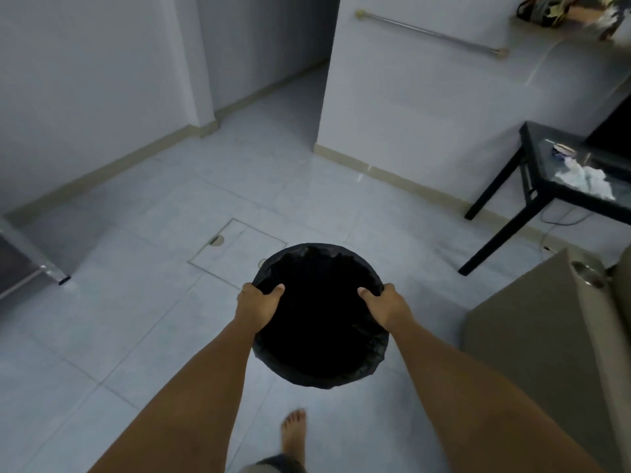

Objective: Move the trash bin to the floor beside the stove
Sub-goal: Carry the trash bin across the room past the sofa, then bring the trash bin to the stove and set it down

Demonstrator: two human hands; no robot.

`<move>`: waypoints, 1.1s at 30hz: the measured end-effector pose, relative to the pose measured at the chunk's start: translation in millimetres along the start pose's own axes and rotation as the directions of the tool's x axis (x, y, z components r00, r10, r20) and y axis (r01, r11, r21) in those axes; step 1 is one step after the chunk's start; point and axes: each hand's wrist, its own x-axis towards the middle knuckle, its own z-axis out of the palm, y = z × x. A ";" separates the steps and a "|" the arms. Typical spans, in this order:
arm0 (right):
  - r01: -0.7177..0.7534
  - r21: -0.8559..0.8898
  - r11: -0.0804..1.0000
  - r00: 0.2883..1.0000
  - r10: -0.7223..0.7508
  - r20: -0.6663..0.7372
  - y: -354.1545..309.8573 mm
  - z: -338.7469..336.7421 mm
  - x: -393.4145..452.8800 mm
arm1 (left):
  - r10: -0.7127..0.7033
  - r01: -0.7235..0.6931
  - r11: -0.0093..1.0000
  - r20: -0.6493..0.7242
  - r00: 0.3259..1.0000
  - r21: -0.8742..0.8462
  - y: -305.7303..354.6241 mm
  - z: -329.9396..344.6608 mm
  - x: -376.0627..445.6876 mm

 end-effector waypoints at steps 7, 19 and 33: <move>0.085 -0.095 0.992 0.995 -0.079 0.060 -67.7 -15.4 99.6 | -0.080 0.075 0.996 -0.100 0.992 -0.055 44.1 4.7 59.8; 0.362 -0.223 0.905 0.906 -0.286 0.311 -219.1 6.1 241.3 | -0.232 0.161 0.960 -0.332 0.914 -0.229 90.7 -28.8 151.6; 0.621 -0.245 0.744 0.729 -0.434 0.530 -380.9 66.4 327.0 | -0.415 0.160 0.872 -0.525 0.743 -0.462 121.2 -81.1 229.9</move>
